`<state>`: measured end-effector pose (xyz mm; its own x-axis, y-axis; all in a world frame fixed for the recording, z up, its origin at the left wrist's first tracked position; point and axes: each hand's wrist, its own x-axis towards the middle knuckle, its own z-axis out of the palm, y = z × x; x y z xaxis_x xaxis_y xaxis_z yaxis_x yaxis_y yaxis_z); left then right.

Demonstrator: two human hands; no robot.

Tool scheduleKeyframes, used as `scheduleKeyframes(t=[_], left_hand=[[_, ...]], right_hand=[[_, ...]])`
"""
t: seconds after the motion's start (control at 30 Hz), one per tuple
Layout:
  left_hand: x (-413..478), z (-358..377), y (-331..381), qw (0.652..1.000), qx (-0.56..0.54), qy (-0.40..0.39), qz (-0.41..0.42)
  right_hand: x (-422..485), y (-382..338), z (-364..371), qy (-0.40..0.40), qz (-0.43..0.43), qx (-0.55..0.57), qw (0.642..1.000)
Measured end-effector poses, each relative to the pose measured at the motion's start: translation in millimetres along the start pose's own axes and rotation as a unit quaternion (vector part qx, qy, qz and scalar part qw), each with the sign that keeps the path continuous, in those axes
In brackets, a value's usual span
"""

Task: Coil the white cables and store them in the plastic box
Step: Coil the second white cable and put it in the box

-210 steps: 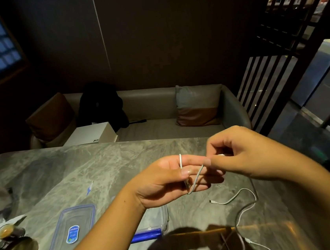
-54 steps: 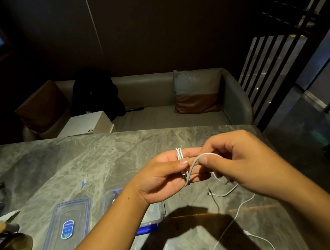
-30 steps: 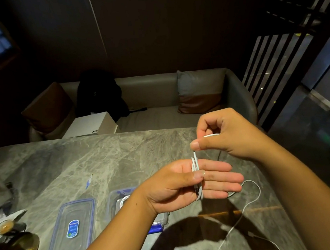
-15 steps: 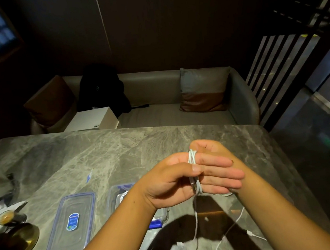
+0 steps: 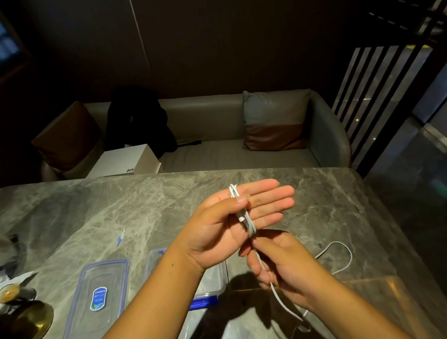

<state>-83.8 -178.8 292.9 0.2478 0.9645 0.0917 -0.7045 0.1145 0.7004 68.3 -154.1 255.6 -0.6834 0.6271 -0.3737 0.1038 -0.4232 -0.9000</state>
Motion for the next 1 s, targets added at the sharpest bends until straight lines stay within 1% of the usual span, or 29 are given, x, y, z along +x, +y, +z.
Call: scheduleKeyframes(t=[0.1,0.2,0.37,0.43,0.5,0.63,0.7,0.83,1.0], left_hand=[[1,-2,-2,1.000,-0.018,0.019,0.007],[1,-4,-4,0.999,-0.025,0.032,0.009],[0,-9,-8,0.997,0.038,0.067,-0.006],[-1,-12,-8,0.994,0.063,0.088,-0.009],[-5,-14,-9,0.992,0.085,0.096,-0.018],[-14,-10,-11,0.993,0.079,0.075,-0.048],[-16,-5,-14,0.994,0.073,0.063,-0.060],[-19,6,-18,0.996,0.042,0.013,-0.078],[-21,15,-15,0.994,0.051,-0.014,-0.094]], right_hand=[[-11,-7,4,-0.021,-0.015,-0.052,0.998],[-21,-16,4,-0.030,-0.006,-0.103,0.994],[-36,-27,1,-0.062,-0.001,-0.180,0.982],[-43,-33,-1,-0.083,0.008,-0.193,0.978],[-51,-44,-5,-0.093,-0.003,-0.202,0.975],[-55,-71,-15,-0.056,-0.073,-0.214,0.973],[-55,-83,-19,-0.046,-0.105,-0.240,0.964],[-53,-106,-20,-0.018,-0.155,-0.276,0.949],[-48,-126,-17,-0.013,-0.213,-0.370,0.904]])
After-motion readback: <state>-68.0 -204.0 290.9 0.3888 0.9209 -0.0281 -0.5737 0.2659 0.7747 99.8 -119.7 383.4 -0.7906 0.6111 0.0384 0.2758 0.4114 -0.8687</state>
